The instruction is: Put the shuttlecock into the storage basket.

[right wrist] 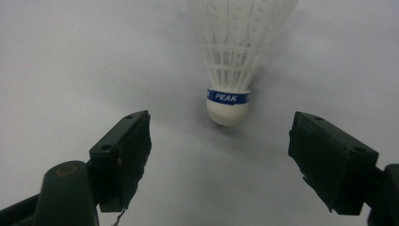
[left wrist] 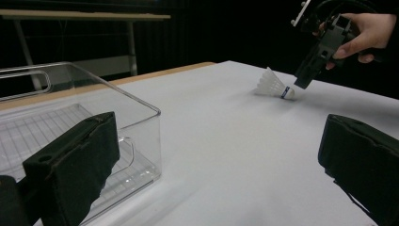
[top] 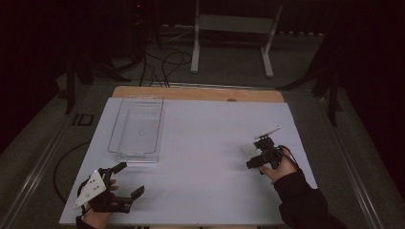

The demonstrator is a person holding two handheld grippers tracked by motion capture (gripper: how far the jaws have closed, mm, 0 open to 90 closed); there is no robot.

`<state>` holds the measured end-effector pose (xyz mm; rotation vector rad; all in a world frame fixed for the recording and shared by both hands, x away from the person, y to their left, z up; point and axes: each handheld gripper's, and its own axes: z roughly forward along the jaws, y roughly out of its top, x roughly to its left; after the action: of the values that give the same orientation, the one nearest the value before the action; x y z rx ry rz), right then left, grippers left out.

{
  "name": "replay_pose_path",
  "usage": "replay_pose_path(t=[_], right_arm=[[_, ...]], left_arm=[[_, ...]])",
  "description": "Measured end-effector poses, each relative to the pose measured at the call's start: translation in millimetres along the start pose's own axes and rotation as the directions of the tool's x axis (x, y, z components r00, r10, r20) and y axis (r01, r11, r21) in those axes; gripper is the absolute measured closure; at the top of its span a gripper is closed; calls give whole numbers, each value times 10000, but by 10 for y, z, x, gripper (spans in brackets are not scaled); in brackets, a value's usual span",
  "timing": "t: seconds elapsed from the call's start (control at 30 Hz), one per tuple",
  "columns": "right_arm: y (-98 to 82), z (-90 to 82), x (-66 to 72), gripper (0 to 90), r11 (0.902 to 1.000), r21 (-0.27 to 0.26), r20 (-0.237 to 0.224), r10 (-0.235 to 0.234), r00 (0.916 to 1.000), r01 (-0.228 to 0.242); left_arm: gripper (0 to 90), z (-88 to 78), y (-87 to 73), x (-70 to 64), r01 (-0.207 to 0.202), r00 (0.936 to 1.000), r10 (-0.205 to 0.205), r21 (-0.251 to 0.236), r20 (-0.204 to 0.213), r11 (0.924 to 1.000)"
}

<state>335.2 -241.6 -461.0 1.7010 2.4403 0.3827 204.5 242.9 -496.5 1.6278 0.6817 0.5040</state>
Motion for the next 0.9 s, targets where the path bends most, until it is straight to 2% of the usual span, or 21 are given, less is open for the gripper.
replay_pose_path(t=[0.2,0.47,0.73,0.9], right_arm=[[25,49,8,276,9997,225,-60,72,10000,-70],[82,163,3,445,9957,831,51,408,9992,-411],[138,271,-34,506,9914,1165,221,571,9981,-593],[166,289,-59,556,9907,1246,191,520,9985,-539]], left_arm=[[1,3,-1,-1,-1,10000,1,5,-13,10000],[0,9,-2,-2,-3,10000,3,7,13,10000],[0,8,-3,-1,-1,10000,1,-1,18,10000],[0,11,-4,2,-2,10000,2,26,26,10000]])
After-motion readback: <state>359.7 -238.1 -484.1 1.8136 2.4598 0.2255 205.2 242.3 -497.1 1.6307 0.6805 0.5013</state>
